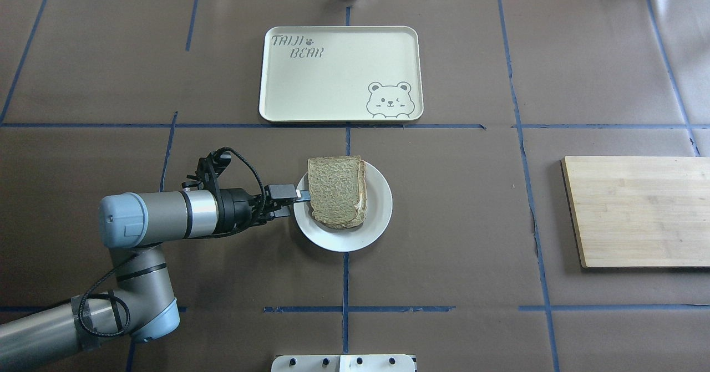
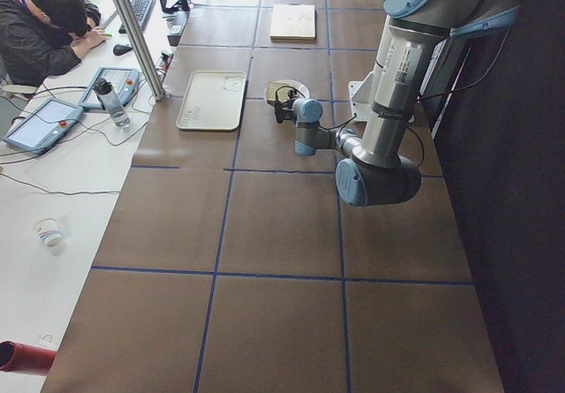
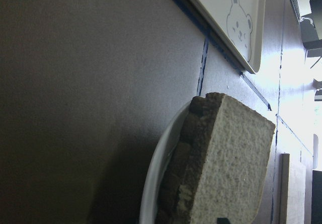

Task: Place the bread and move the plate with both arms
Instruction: 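Reach the left gripper toward the plate rim nearest it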

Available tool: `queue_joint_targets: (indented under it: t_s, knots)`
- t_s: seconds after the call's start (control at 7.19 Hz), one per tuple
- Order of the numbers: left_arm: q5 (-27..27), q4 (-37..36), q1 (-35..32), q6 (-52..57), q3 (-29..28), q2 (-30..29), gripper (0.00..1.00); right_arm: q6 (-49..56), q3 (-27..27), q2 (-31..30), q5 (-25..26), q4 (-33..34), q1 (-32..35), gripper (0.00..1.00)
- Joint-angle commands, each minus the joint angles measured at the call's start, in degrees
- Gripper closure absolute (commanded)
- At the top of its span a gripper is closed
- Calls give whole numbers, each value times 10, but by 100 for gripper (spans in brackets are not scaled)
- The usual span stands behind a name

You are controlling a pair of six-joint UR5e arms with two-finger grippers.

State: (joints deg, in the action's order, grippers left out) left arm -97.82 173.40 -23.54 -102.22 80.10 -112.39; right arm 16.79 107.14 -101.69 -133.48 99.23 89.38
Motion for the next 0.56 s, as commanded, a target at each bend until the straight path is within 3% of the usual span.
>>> queue_joint_targets:
  t_s: [0.0,0.14,0.42]
  knots:
    - [0,16,1,0,-27,-8,41,0,0,0,1,0,0,1]
    - [0,16,1,0,-28,-9,41,0,0,0,1,0,0,1]
    - [0,16,5,0,-39,-19,67,-1,0,0,1,0,0,1]
